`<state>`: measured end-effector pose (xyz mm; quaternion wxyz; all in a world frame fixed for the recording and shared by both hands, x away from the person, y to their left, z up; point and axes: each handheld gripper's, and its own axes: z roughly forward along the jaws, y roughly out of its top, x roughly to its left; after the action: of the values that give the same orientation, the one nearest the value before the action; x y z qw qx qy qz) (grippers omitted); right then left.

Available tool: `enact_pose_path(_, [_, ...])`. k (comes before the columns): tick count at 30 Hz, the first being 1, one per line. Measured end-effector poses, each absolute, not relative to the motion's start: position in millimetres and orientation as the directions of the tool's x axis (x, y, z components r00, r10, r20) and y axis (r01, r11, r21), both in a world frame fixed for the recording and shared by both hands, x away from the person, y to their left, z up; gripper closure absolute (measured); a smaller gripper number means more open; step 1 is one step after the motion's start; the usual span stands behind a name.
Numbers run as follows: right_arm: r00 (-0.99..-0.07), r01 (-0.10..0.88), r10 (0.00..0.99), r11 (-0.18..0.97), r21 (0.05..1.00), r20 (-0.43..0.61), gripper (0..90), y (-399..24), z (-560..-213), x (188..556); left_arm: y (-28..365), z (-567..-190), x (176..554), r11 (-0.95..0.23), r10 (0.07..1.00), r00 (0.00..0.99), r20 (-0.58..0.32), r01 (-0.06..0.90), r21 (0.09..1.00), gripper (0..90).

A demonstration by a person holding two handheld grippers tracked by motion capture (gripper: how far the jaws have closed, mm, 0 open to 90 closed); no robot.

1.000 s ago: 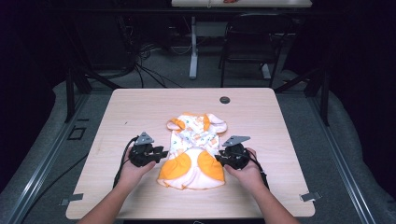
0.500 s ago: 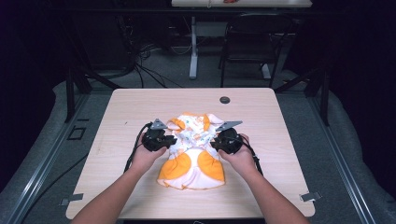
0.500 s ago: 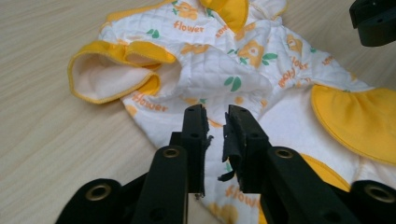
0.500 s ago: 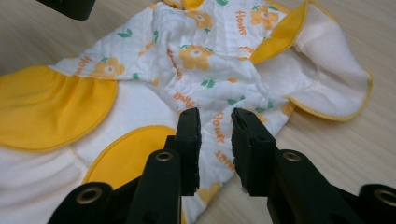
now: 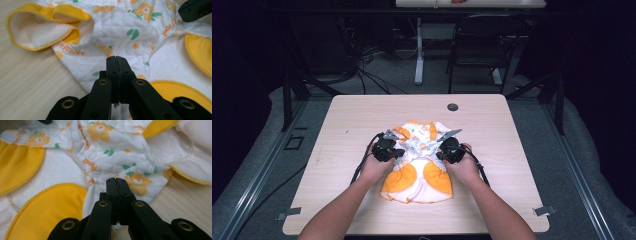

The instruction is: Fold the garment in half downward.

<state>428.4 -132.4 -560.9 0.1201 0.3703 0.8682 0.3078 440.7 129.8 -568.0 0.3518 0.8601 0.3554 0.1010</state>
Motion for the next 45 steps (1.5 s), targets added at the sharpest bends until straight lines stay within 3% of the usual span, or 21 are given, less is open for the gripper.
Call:
enact_pose_path(10, [-0.729,0.553,0.684,0.578,0.599,0.013,90.0,-130,-566,424,136,-574,429,-0.516,0.671,0.738,-0.071,0.533,0.671,90.0])
enact_pose_path(31, [-0.814,0.501,0.579,0.648,0.573,0.056,89.7,-133,-564,374,146,-573,379,-0.551,0.604,0.787,-0.126,0.526,0.648,90.0])
enact_pose_path(37, [-0.811,0.504,0.582,0.648,0.571,0.054,87.8,-135,-554,377,148,-561,387,-0.54,0.618,0.778,-0.111,0.523,0.66,87.2])
enact_pose_path(45, [-0.759,0.539,0.648,0.574,0.617,0.06,86.8,-145,-530,411,148,-535,419,-0.478,0.644,0.755,-0.12,0.52,0.708,81.8])
